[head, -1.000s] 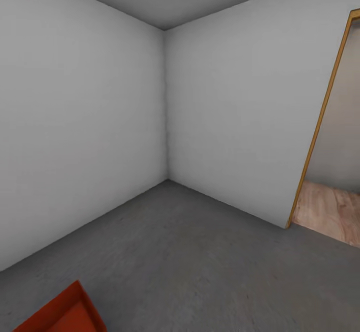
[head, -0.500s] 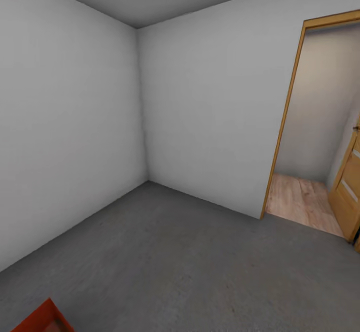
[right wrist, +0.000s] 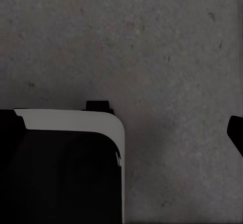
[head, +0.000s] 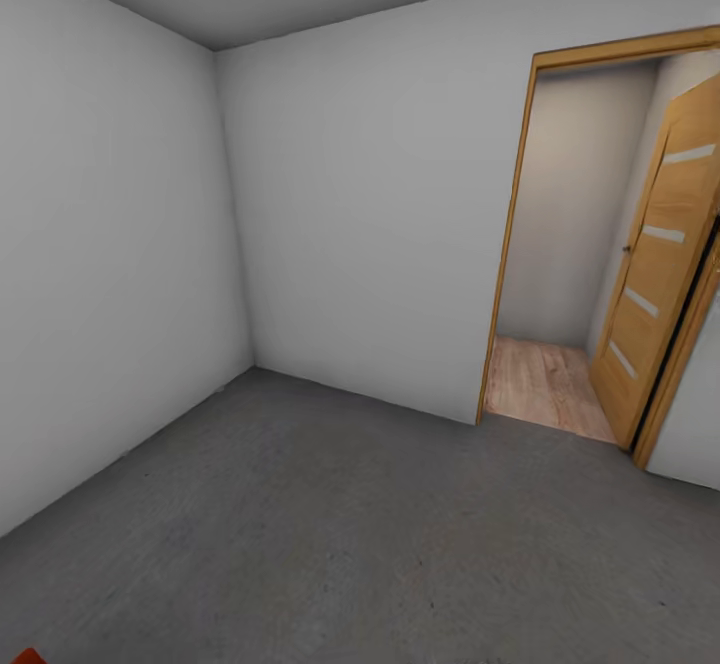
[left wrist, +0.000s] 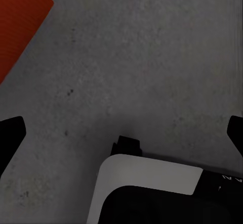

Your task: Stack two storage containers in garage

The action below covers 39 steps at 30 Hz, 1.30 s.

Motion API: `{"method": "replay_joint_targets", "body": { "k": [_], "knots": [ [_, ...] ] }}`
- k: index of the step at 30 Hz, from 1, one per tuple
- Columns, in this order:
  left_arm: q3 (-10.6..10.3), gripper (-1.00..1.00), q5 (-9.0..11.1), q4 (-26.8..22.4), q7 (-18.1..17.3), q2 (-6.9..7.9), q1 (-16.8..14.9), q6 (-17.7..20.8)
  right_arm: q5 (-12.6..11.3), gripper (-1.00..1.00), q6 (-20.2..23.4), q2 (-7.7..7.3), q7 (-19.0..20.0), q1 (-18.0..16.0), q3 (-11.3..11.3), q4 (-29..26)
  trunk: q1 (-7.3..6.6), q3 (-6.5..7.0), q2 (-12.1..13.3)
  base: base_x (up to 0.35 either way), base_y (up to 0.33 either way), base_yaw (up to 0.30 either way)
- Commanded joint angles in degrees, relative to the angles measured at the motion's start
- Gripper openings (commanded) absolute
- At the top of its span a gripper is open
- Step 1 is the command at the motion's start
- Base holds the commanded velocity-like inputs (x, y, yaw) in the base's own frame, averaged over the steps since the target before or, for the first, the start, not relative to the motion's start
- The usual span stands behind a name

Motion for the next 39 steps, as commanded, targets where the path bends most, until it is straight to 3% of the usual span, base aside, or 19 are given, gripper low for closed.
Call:
{"method": "replay_joint_targets", "body": {
  "k": [1,39],
  "knots": [
    [-0.19,1.0,0.34,0.02,0.05,0.0,-0.02,-0.17,-0.17,1.0,-0.28,0.01,-0.17,-0.09,0.43,0.19,0.0,-0.07,-0.04,0.0,0.0,-0.295],
    [-0.19,1.0,0.34,0.02,0.05,0.0,-0.02,-0.16,-0.15,1.0,-0.42,-0.11,-0.08,-0.09,0.43,0.19,0.0,0.21,-0.04,0.0,0.0,-0.293]
  ]
}}
